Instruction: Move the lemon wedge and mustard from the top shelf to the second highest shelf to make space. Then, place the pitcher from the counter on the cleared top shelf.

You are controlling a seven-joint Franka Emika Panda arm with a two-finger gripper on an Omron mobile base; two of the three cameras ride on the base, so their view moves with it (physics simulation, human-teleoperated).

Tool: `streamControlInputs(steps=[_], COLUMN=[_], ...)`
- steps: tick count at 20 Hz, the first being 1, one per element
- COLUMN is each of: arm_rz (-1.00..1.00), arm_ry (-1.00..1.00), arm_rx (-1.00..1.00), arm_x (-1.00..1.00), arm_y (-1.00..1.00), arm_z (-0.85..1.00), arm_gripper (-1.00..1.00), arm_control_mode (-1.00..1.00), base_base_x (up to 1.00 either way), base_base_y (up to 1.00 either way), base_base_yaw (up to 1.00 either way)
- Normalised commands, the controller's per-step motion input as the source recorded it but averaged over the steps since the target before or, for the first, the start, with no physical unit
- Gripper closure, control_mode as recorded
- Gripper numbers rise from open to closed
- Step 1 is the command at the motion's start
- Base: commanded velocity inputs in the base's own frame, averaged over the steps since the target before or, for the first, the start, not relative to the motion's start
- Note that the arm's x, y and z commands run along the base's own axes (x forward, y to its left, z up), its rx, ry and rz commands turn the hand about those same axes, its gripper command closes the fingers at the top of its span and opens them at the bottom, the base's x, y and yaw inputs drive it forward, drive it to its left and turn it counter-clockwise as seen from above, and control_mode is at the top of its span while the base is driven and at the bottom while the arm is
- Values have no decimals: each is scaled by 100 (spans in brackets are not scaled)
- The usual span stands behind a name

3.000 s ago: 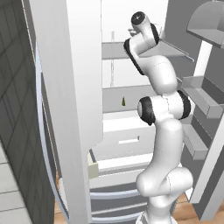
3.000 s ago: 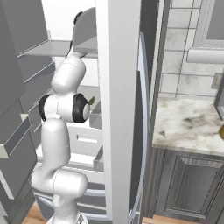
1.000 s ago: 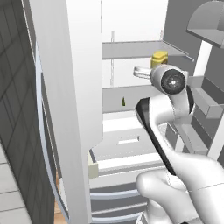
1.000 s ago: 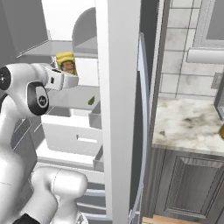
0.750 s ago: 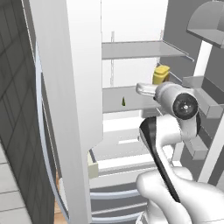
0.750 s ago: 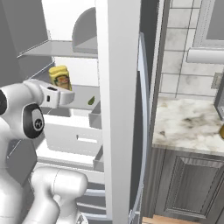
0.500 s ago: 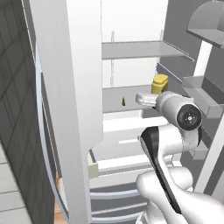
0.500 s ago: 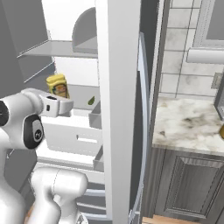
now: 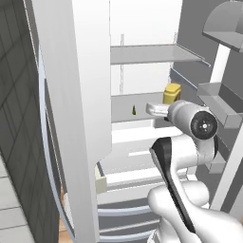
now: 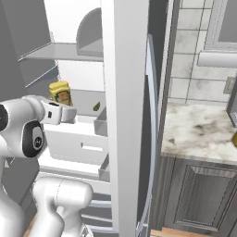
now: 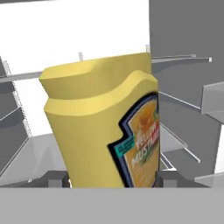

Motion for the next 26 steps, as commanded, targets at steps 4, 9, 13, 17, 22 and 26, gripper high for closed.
streamControlInputs(steps=[4, 9, 13, 17, 22, 26], arm_rz=[0, 0, 0, 0, 0, -2], arm_ry=[-5, -1, 0, 0, 0, 0], arm_rx=[0, 0, 0, 0, 0, 0], arm_x=[18, 48, 72, 65, 59, 53], arm_y=[-2, -5, -9, -4, 0, 0], arm_z=[-22, -25, -34, -24, -16, -4], arm_gripper=[100, 100, 100, 100, 100, 100], arm_control_mode=[-100, -100, -100, -100, -100, -100], base_base_x=[0, 0, 0, 0, 0, 0], base_base_y=[0, 0, 0, 0, 0, 0], base_base_yaw=[0, 0, 0, 0, 0, 0])
